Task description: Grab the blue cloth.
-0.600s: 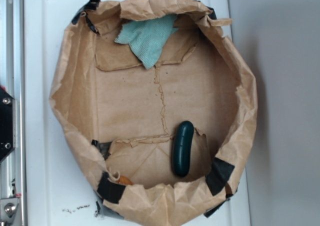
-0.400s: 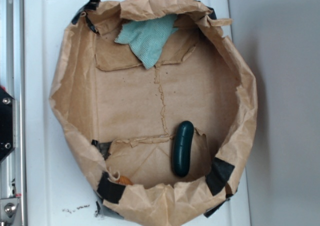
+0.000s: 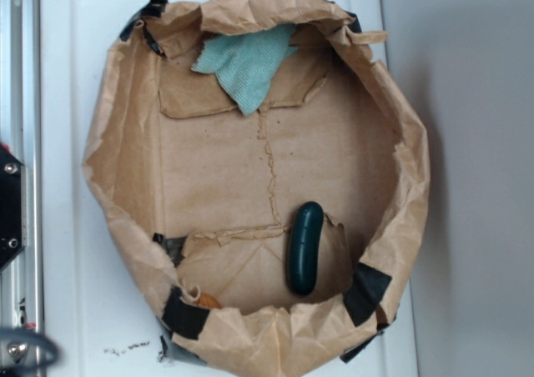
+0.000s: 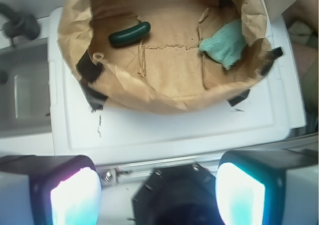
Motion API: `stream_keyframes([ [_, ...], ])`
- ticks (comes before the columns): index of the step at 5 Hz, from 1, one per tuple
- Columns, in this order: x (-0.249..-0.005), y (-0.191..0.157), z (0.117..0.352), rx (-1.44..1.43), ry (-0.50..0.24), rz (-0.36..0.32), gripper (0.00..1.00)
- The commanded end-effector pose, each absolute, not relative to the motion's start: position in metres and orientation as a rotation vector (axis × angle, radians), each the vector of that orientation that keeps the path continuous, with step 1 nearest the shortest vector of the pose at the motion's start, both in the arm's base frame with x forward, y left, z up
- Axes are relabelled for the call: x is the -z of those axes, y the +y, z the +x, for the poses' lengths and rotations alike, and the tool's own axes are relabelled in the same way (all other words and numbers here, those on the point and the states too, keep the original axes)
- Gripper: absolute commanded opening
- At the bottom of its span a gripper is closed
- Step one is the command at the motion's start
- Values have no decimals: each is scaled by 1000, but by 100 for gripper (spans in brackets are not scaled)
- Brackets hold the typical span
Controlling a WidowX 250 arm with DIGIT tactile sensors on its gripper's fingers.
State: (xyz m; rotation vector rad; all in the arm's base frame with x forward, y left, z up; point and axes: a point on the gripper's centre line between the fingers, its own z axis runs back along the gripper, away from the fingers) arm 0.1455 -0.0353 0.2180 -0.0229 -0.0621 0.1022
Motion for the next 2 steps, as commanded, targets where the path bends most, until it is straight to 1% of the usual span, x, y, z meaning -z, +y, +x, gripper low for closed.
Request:
stream_keyframes([
  [1, -202, -38, 204, -274, -131, -39, 100],
  [2, -188, -22, 236, -527, -144, -87, 100],
])
